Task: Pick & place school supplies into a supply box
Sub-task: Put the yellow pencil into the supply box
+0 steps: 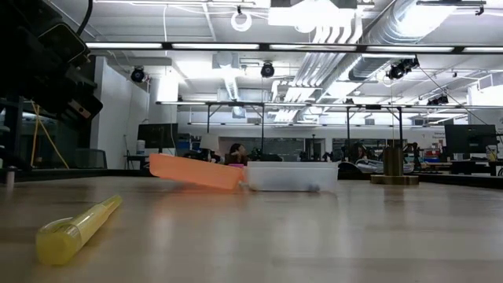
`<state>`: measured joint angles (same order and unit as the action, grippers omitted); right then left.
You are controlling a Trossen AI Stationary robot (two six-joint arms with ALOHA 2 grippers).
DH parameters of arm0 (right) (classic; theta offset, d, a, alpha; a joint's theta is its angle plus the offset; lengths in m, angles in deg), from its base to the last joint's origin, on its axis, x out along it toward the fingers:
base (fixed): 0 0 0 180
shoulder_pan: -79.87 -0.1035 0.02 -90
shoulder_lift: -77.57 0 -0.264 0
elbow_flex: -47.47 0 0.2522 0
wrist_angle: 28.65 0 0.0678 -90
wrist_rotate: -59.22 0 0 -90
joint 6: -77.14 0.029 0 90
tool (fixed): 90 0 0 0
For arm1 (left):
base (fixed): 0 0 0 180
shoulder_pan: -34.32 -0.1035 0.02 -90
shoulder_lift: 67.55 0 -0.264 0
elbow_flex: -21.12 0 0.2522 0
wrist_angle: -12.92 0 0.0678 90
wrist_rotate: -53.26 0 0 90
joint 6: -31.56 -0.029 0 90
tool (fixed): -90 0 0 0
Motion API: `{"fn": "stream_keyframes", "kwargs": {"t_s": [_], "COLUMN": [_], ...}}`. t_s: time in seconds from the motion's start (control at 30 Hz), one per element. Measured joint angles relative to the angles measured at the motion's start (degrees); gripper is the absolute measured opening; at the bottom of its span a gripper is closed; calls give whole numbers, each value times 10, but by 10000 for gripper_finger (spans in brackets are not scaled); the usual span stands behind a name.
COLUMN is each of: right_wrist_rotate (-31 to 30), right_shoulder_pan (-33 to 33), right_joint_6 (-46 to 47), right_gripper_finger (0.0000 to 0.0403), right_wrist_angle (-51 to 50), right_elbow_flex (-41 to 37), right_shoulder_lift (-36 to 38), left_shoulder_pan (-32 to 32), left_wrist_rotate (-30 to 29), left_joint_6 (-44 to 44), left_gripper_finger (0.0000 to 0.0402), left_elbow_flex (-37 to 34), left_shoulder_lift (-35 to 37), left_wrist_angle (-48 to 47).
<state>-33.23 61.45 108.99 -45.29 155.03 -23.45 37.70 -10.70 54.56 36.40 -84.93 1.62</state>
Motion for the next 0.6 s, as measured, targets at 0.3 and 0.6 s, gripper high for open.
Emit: {"fn": "stream_keyframes", "kwargs": {"t_s": [0.3,0.6], "right_wrist_rotate": [128,263], "right_shoulder_pan": [0,-4], "right_joint_6": [-150,-259], "right_gripper_finger": [1,1], "right_wrist_angle": [157,274], "right_elbow_flex": [0,0], "right_shoulder_lift": [0,0], "left_shoulder_pan": [0,0], "left_wrist_rotate": [0,-3], "left_joint_6": [9,10], "left_gripper_finger": [145,145], "left_elbow_flex": [0,0], "left_shoulder_lift": [0,0], "left_wrist_angle": [0,0]}}
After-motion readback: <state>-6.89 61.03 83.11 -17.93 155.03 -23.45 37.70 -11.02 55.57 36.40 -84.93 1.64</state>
